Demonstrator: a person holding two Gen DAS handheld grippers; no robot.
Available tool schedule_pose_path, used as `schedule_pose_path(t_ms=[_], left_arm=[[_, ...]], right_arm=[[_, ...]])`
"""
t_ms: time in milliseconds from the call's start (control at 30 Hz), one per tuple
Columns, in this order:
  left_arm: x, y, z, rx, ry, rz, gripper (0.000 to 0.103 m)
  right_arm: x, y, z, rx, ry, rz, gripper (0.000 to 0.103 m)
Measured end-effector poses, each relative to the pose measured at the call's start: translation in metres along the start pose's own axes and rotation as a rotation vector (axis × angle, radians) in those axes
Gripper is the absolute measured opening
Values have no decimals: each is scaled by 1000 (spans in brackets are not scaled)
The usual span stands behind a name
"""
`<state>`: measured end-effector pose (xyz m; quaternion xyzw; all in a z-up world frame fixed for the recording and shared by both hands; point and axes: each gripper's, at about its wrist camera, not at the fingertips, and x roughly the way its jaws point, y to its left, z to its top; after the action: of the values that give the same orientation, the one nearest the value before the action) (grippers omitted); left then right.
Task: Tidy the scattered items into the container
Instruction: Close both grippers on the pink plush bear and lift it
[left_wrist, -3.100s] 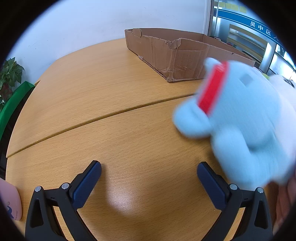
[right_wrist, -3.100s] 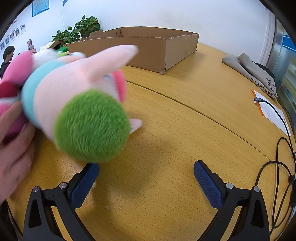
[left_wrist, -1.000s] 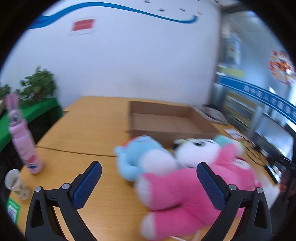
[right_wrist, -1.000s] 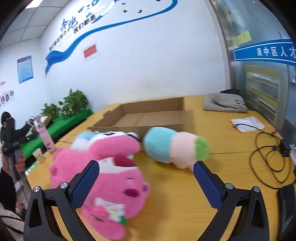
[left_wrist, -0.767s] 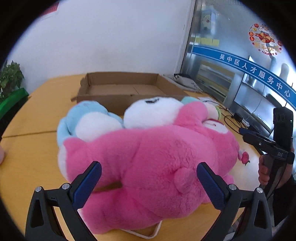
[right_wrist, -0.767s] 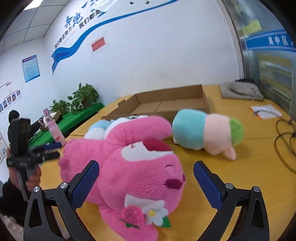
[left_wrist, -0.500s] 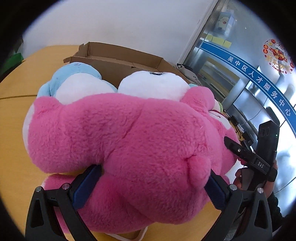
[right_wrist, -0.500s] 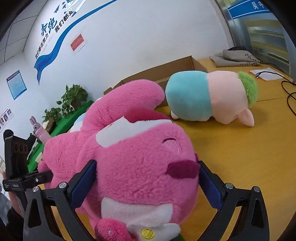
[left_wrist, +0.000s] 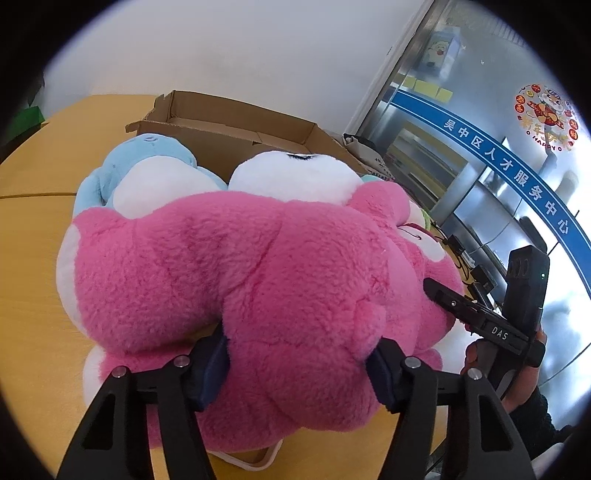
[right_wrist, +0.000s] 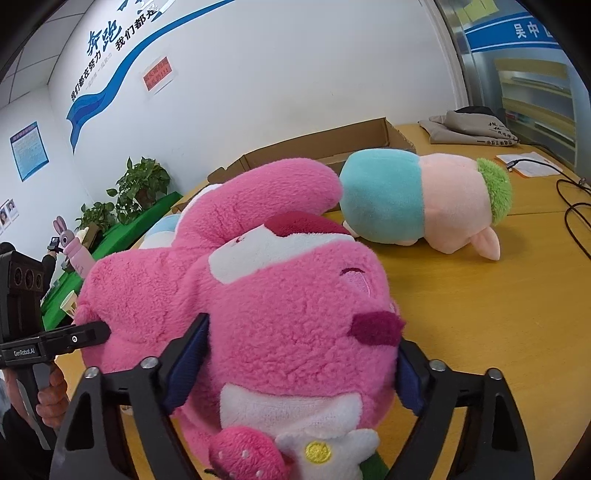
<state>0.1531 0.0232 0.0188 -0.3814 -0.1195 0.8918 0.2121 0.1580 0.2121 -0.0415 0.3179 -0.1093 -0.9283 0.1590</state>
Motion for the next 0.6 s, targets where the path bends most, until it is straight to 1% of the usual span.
schedule_pose_path(t_ms=[100,300,467,600], left_arm=[[-9,-7,-4,5,-13,-3,59],[-42,-26,-5,24,-76,-16,59],[-72,-40,9,55,-146,-19,59],[-90,-51,31,101,-200,-11,59]], right_arm=[[-11,7,1,-17,-13,-8,77],[-39,29,10,-58,-71,-28,72],[-65,51,29,-111,-146,-33,71],[-79,63,55,-135,-206,-31,71]])
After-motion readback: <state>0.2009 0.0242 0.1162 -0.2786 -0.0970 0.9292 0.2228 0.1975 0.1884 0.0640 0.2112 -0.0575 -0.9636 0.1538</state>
